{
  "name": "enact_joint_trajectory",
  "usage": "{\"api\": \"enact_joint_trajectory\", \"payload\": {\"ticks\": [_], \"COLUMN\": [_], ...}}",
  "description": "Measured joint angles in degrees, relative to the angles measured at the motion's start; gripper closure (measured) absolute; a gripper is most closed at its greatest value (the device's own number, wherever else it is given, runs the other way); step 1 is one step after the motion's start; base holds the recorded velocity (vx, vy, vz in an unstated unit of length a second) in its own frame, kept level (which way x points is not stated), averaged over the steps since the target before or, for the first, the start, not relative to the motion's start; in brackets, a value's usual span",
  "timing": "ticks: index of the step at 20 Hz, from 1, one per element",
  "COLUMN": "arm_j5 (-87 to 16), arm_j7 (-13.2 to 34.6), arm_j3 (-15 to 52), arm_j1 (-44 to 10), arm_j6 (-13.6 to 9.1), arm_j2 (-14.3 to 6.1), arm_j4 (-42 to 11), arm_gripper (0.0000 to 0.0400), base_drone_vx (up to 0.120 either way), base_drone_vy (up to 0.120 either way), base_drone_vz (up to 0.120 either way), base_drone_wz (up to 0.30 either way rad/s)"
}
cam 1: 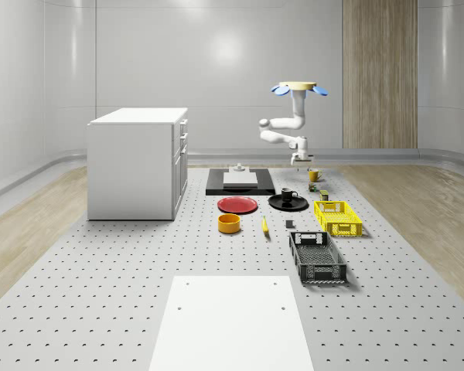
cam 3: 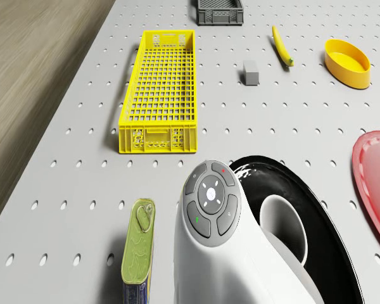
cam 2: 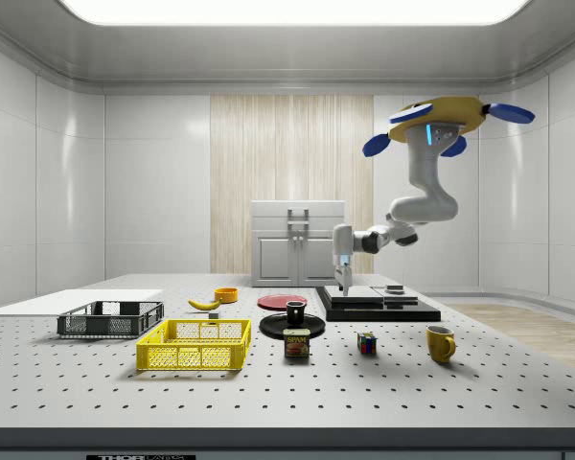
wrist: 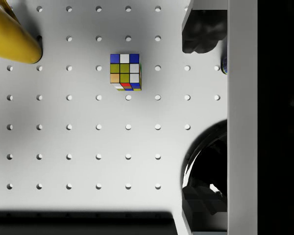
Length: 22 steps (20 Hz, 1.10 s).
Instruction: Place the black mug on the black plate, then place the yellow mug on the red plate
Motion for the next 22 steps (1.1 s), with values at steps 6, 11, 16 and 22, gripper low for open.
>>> {"api": "enact_joint_trajectory", "payload": {"ticks": [6, 11, 16, 22], "arm_j5": [0.0, 0.0, 0.0, 0.0], "arm_j7": [0.0, 0.0, 0.0, 0.0], "arm_j3": [0.0, 0.0, 0.0, 0.0], "arm_j1": [0.0, 0.0, 0.0, 0.0], "arm_j6": [0.0, 0.0, -0.1, -0.1], "arm_j2": [0.0, 0.0, 0.1, 0.1], "arm_j4": [0.0, 0.0, 0.0, 0.0], "arm_gripper": [0.0000, 0.0000, 0.0000, 0.0000], "base_drone_vx": [-0.120, -0.120, -0.120, -0.120], "base_drone_vy": [0.120, 0.120, 0.064, 0.000], "base_drone_vz": [0.000, 0.000, 0.000, 0.000], "base_drone_wz": [0.000, 0.000, 0.000, 0.000]}}
